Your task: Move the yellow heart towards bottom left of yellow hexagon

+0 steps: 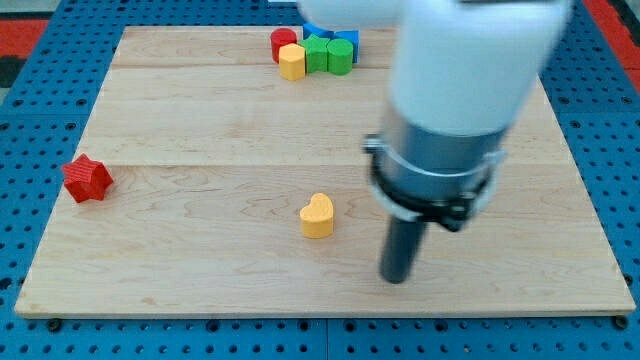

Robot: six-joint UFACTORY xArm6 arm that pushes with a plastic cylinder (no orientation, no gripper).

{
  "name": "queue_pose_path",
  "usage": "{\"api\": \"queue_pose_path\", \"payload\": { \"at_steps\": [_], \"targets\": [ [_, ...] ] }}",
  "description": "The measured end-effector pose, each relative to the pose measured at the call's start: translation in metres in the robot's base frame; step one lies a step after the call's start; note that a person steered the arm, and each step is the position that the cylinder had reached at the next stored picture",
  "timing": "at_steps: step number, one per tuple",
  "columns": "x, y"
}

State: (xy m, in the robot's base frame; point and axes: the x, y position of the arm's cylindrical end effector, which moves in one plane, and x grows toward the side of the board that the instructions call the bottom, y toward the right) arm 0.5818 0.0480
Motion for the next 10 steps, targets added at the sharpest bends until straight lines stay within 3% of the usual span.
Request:
{"api": "queue_pose_path", "payload": {
  "at_steps": [1,3,4,6,9,10],
  "targets": [
    [-0.029,-0.034],
    [-0.108,-0.046],
    [-0.085,-0.021],
    [-0.086,-0.117],
    [-0.18,-0.197],
    [-0.206,-0.175]
  ]
}}
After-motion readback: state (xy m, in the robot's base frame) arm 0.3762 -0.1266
